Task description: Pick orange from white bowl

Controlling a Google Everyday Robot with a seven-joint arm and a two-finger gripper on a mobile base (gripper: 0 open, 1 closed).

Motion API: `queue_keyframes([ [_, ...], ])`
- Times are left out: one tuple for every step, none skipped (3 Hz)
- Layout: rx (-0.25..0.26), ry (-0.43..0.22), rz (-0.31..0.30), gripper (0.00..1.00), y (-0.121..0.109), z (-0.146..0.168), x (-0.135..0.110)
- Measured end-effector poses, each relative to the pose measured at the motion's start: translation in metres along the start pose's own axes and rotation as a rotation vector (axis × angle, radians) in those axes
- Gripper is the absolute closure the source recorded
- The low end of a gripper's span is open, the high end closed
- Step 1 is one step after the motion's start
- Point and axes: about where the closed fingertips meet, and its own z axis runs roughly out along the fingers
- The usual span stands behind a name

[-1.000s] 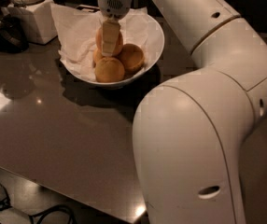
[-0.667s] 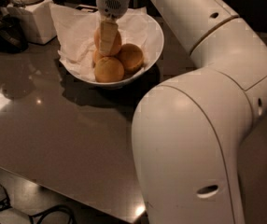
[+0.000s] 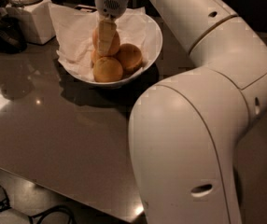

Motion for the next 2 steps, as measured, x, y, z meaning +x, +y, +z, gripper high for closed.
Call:
queue_keyframes([
  [0.067,-0.086,-0.007,1.0,0.012,-0.035,0.014],
  [0.153,-0.122,0.019,1.0,0.021,-0.071,0.033],
])
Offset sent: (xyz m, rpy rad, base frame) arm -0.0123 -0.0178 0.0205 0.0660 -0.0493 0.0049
